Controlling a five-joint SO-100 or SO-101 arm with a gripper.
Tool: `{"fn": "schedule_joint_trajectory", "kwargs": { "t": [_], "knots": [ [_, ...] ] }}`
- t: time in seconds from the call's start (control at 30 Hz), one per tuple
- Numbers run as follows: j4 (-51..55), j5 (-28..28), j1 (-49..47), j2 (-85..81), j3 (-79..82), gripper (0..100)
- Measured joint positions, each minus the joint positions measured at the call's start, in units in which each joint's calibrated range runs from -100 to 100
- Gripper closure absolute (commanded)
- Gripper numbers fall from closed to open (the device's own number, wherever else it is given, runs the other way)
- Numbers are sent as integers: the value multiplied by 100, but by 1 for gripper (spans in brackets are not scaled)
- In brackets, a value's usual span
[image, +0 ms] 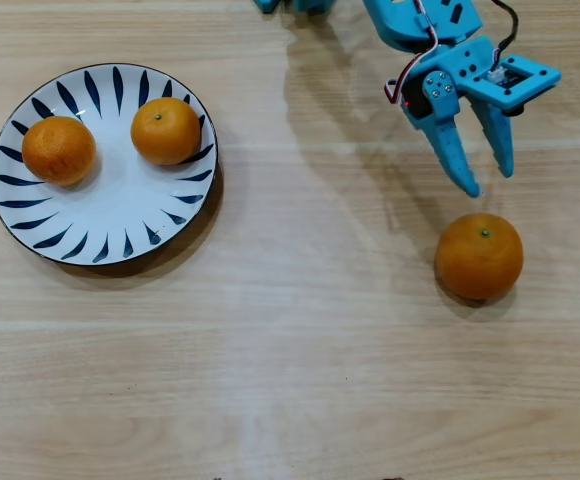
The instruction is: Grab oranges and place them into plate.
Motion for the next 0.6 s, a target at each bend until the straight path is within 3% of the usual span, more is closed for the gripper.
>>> {"fn": "schedule_joint_trajectory", "kwargs": {
  "t": [0.43, 0.6],
  "knots": [
    [0, -172, -236, 1363, -947, 58],
    [0, -287, -253, 1769, -1355, 52]
  ]
}}
